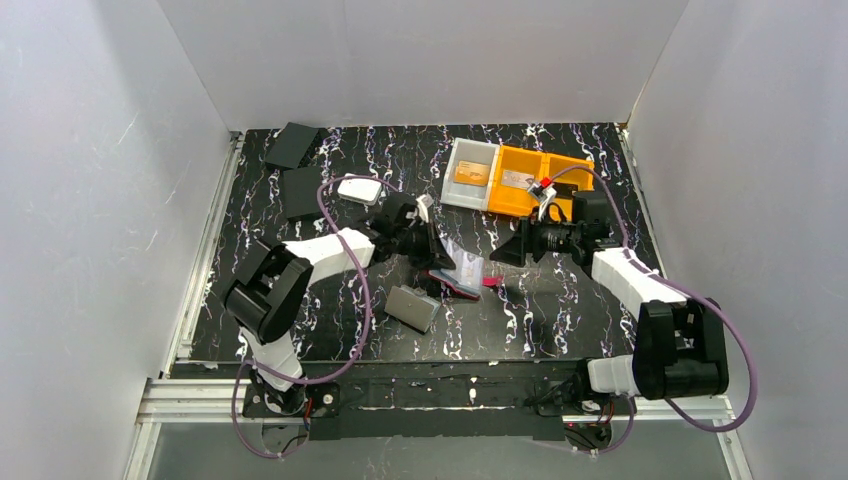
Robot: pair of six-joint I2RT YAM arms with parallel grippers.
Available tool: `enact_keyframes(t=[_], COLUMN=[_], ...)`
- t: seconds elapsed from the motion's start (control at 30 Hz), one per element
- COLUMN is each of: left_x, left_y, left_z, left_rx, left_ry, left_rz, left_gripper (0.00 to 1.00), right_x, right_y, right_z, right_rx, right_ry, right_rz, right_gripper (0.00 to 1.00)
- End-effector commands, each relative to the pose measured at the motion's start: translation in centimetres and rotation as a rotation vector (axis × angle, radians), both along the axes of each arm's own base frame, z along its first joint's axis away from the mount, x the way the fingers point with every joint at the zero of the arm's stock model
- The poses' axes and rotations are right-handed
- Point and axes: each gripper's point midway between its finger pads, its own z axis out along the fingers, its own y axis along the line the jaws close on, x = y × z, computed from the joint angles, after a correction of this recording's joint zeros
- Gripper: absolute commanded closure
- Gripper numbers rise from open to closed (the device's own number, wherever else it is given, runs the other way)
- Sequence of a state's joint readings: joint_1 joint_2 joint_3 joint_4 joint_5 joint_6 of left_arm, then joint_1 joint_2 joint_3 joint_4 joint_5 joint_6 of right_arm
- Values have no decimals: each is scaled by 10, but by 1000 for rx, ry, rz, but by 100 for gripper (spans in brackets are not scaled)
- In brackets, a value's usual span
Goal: Take the credit cards out of the card holder
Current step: Remove the credit card from the card holder.
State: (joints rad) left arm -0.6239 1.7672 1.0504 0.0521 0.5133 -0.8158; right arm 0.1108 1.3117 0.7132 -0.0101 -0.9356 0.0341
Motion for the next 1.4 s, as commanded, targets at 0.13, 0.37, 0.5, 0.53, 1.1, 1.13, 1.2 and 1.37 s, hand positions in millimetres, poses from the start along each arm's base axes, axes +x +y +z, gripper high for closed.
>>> enact_keyframes(t=[0.13,0.37,0.5,0.53,1.1,1.13,1.2,1.37], left_x=[-3,-8,-9,-8,11,11,11,12], left_y=[-45,-44,-47,-49,-62,-63,-64,-65], left_z=[40,9,7,11,67,68,70,78], left_rx=[-162,-135,-193,-225,-577,-584,-597,-629], left_ry=[-170,-164,-139,-130,-55,-53,-49,-52], left_rz=[74,60,89,96,197,194,191,187], left_gripper=[100,100,100,100,100,100,100,100], right_x=[1,10,7,4,4,4,4,4], right_y=[19,14,19,22,33,33,34,34], right_z=[-13,-51,-64,-64,-5,-4,-5,-4], right_rx=[86,69,121,155,380,381,383,390], right_ry=[120,232,319,353,460,461,477,496], right_rz=[-25,-140,-145,-134,-54,-53,-53,-48], right_gripper=[36,68,70,68,57,57,58,61])
